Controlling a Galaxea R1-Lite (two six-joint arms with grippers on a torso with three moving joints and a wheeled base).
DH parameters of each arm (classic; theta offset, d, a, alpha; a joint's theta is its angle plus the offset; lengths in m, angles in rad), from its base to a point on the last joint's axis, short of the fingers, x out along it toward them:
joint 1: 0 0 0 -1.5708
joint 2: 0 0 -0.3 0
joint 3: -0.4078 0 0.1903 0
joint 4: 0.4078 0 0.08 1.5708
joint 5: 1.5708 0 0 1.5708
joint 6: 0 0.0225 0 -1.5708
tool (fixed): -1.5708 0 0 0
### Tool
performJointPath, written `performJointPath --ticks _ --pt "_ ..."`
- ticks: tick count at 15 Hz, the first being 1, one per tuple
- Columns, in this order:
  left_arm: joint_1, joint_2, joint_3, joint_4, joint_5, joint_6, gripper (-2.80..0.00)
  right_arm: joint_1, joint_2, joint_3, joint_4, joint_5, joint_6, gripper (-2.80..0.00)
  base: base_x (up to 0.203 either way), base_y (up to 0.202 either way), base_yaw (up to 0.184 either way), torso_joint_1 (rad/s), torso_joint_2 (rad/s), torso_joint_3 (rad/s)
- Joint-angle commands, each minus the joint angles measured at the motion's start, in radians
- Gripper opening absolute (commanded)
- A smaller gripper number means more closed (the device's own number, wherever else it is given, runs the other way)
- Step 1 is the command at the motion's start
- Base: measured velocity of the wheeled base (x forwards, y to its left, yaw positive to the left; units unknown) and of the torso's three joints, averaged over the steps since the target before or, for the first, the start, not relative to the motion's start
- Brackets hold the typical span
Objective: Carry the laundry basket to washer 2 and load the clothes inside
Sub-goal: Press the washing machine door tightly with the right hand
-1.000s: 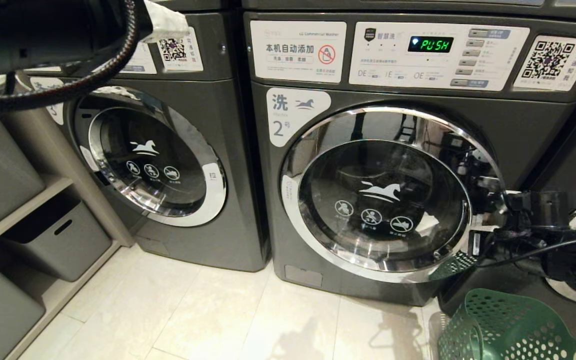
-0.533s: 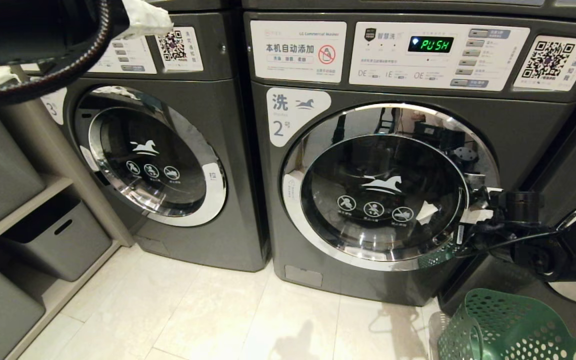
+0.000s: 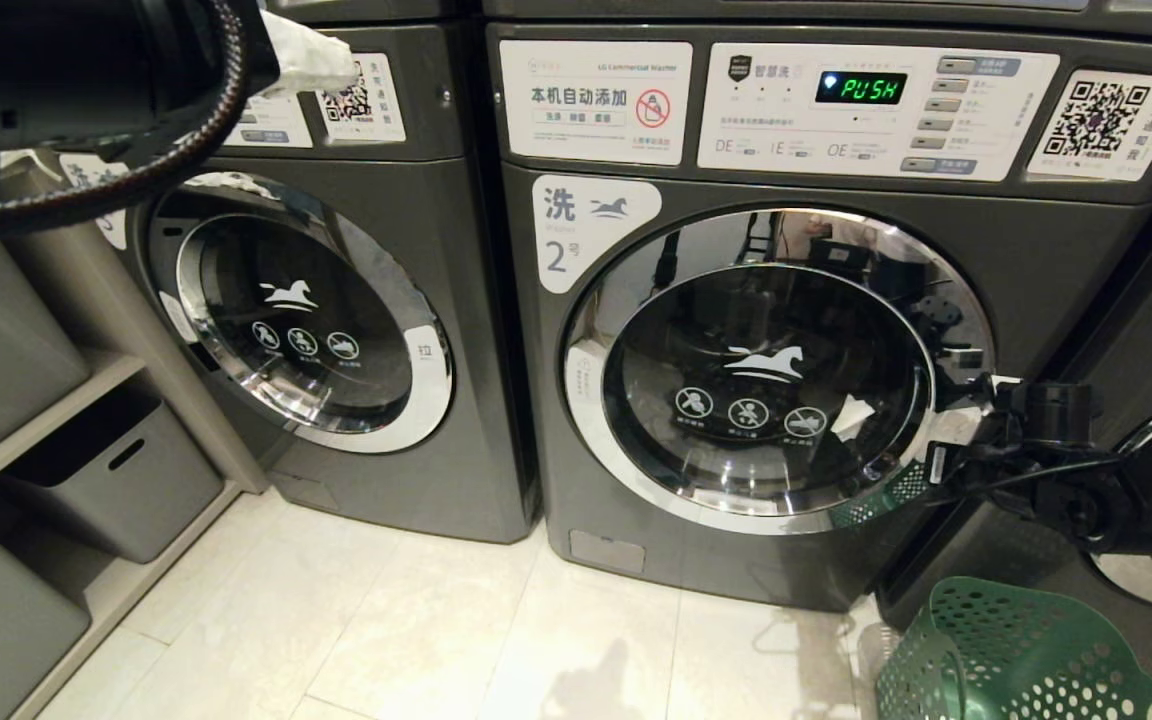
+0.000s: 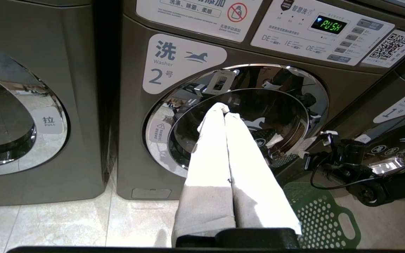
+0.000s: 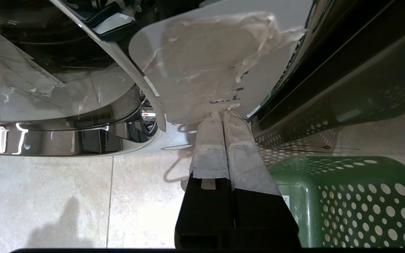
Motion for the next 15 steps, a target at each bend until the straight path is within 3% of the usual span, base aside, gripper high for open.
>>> performJointPath --ticks 1,6,11,15 --pt "-0.001 0.004 0.000 0.000 0.003 -0.001 -2.80 0.000 -0.002 -0.014 -0.006 0.020 0.002 -2.80 0.000 0.000 0.000 0.000 0.00 0.000" --pt "-0.001 -0.018 0.009 0.013 0.023 0.000 -2.80 -0.001 0.012 -0.057 -0.007 0.024 0.006 -2.80 0.000 0.000 0.000 0.000 0.00 0.000" --pt "-0.001 -0.040 0.015 0.016 0.024 0.000 -2.80 -0.002 0.065 -0.058 -0.147 0.026 0.003 -2.80 0.000 0.000 0.000 0.000 0.00 0.000" --pt "-0.001 -0.047 0.013 0.022 0.024 0.001 -2.80 -0.005 0.078 -0.065 -0.150 0.026 0.022 -2.80 0.000 0.000 0.000 0.000 0.00 0.000"
